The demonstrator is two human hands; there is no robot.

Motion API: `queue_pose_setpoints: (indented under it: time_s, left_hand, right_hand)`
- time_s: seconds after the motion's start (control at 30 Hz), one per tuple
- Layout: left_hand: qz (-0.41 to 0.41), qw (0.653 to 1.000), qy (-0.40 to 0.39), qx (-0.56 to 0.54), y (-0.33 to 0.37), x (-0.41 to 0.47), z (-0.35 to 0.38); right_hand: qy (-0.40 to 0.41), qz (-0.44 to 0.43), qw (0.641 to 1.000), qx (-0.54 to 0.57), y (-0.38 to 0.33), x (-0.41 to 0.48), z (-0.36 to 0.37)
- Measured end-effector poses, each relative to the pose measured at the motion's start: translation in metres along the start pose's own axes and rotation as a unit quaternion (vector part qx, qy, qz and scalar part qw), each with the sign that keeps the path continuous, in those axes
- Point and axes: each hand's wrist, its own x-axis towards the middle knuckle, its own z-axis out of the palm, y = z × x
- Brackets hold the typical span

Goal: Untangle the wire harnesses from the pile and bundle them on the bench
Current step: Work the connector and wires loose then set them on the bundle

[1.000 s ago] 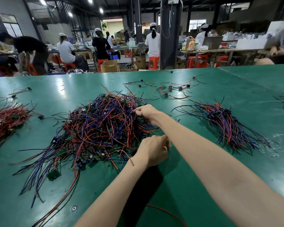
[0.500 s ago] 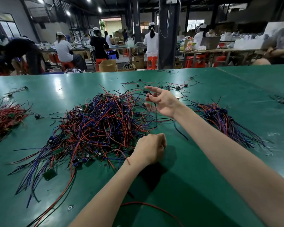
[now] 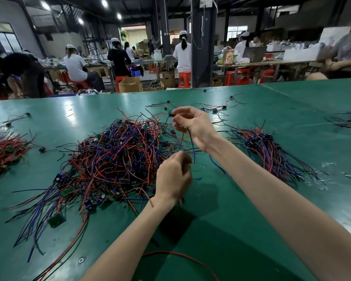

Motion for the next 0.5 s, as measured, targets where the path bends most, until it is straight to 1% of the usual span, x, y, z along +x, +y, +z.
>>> queue_pose_setpoints:
  time_s: [0.07,0.13,0.2,0.23,0.3,0.37,0.43,0.5]
  left_hand:
    - [-0.006,0.998,0.044,-0.044,0.002,0.002,-0.002]
    - [-0.013,0.992,0.088,-0.085,0.005,0.003,-0.004]
    - [-0.025,0.985,0.124,-0.119,0.006,0.005,-0.004]
    - [-0.034,0.982,0.13,-0.129,0.005,0.006,-0.004]
    - [-0.059,0.983,0.104,-0.138,0.003,0.009,-0.002]
    - [-0.085,0.984,0.051,-0.145,0.0,0.012,0.001]
    - [-0.102,0.982,0.008,-0.157,-0.002,0.012,0.005]
    - [-0.113,0.979,-0.006,-0.172,-0.004,0.011,0.008]
  right_hand:
    - [0.036,0.014,0.993,0.11,-0.005,-0.001,-0.009]
    - [0.052,0.054,0.976,0.207,-0.006,-0.006,-0.018]
    - [0.065,0.095,0.962,0.246,-0.002,-0.016,-0.028]
    - [0.071,0.113,0.958,0.253,0.0,-0.022,-0.033]
    - [0.083,0.153,0.952,0.25,0.006,-0.035,-0.04]
    - [0.084,0.196,0.946,0.243,0.015,-0.049,-0.042]
    - [0.069,0.234,0.94,0.239,0.025,-0.061,-0.041]
    - [0.035,0.256,0.943,0.21,0.032,-0.073,-0.038]
